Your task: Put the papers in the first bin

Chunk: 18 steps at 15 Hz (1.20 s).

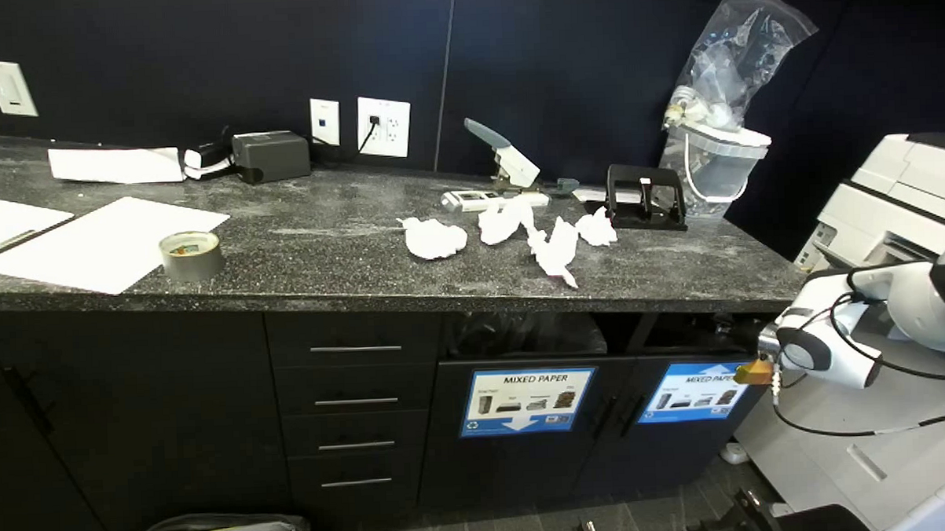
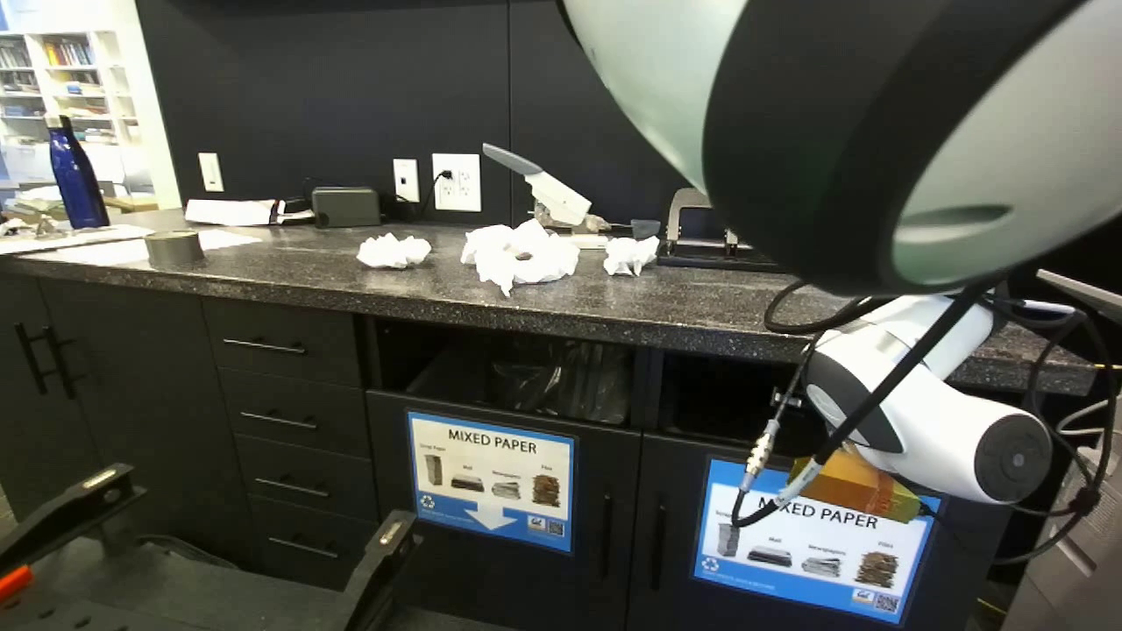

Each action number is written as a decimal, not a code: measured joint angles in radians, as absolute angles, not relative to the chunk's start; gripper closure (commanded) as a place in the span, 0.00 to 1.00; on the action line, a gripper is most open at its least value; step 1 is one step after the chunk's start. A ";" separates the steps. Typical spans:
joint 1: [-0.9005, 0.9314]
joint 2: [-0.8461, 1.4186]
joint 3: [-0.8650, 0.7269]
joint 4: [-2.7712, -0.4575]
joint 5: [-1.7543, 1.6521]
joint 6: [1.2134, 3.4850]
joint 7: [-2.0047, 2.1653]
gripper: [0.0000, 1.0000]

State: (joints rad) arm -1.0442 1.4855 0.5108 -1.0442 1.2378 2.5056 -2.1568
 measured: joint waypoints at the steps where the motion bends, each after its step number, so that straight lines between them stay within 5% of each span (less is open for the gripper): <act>1: -1.043 1.479 0.507 -1.047 1.237 2.536 -2.163 0.00; 12: -1.081 1.110 0.447 -1.411 1.245 2.996 -2.111 0.00; 18: -0.845 0.820 0.173 -1.716 1.207 3.123 -1.820 0.00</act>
State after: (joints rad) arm -0.8449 0.8197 0.1726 -1.7155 1.2068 3.1229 -1.8197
